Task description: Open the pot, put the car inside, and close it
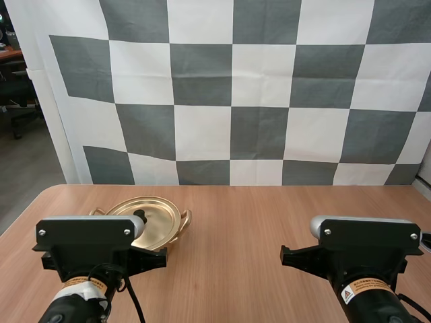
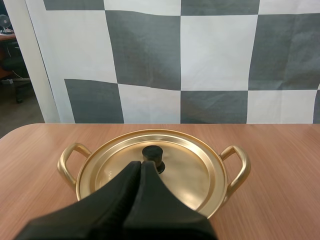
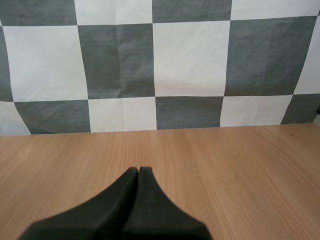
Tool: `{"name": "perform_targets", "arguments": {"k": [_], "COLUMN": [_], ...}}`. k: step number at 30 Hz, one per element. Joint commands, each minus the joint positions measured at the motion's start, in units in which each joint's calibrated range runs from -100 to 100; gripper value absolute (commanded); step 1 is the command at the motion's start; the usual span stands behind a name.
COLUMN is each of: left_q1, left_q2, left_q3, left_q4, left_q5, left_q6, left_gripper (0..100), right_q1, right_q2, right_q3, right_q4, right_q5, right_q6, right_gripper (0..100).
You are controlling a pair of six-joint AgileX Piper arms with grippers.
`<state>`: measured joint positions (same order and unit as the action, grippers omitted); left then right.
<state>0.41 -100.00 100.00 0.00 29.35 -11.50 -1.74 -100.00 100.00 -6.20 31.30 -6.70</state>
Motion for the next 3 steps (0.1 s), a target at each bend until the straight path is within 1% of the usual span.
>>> {"name": "perform_targets", "arguments": {"k": [1,3], "left_q1": [-0.01,-0.01], "left_q2": [0.0,0.0], "left_q3": [0.0,0.0], "left_q4": [0.0,0.0], "left_q5": [-0.1,-0.1], "left_q6": [0.01,0.01], "left_gripper": [0,0], "right_q1": [0.01,0.01], "right_q2": [0.0,0.0], "right_q3": [0.0,0.0], "right_q4": [0.0,0.0], "right_q5": [0.03,0.03], "right_q6": [0.01,0.01], "right_gripper": [0,0]}}
